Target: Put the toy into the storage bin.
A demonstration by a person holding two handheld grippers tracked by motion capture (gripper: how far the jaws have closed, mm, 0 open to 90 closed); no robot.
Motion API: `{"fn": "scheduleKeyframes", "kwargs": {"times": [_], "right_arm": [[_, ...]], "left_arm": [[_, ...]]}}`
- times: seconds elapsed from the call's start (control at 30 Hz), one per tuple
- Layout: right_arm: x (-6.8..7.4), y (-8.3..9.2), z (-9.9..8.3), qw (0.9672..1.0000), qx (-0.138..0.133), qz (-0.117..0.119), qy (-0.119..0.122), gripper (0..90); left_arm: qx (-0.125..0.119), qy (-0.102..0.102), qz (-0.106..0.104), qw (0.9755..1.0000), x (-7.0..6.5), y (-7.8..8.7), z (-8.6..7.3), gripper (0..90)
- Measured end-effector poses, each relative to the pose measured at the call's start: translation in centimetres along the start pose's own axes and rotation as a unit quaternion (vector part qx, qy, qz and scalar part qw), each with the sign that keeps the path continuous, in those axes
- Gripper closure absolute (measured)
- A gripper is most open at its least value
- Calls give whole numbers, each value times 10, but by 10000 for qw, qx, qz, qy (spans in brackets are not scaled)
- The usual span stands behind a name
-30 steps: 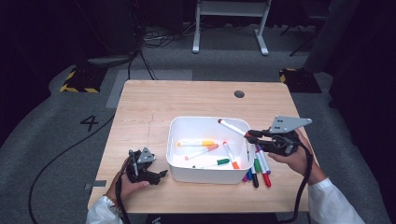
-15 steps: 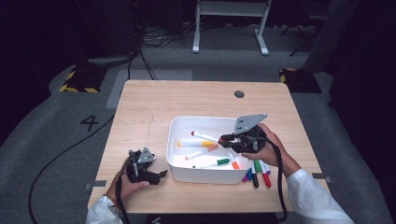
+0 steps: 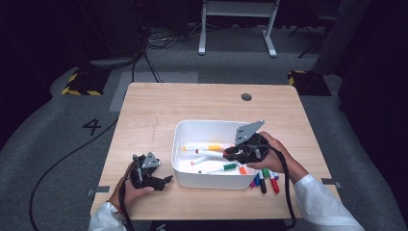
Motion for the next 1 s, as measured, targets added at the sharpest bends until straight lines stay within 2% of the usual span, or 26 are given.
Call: {"fn": "scheduleKeyframes", "kwargs": {"times": [0.13,0.23,0.37,0.4,0.47,0.53,0.67,0.7,0.73,0.87,1.0], "right_arm": [[11,-1,-5,9998,137,100,128,752],[17,-1,-8,9996,200,185,111,752],[22,0,-10,9992,266,239,155,752],[24,0,-11,9992,298,266,94,751],[25,0,-11,9988,329,305,171,751],[25,0,-12,9989,341,272,169,749],[22,1,-9,9995,199,226,93,727],[21,1,-9,9996,167,217,71,652],[20,1,-9,9997,159,183,61,633],[19,4,-8,9999,100,136,6,617],[14,12,-4,9999,-107,10,-50,582]], "left_arm": [[3,-1,7,10000,0,0,0,154],[2,2,4,10000,0,0,0,154],[2,-1,6,10000,0,0,0,153],[2,2,4,10000,0,0,0,154],[3,0,6,10000,0,0,0,154],[3,-1,8,10000,0,0,0,154],[0,-1,7,10000,0,0,0,154],[2,-1,7,10000,0,0,0,154],[7,-3,7,10000,0,0,0,153],[4,-10,23,10000,1,0,0,154],[8,-11,18,10000,0,0,0,154]]}}
Point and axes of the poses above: each handheld gripper's, and its own axes: y roughly backward along the jaws, z roughly out of its top, x roughly to its left, the point moved 10 cm from there along -y, roughly forward along the jaws, and after that the axes turned 3 degrees about -y, right-handed, at the moved point
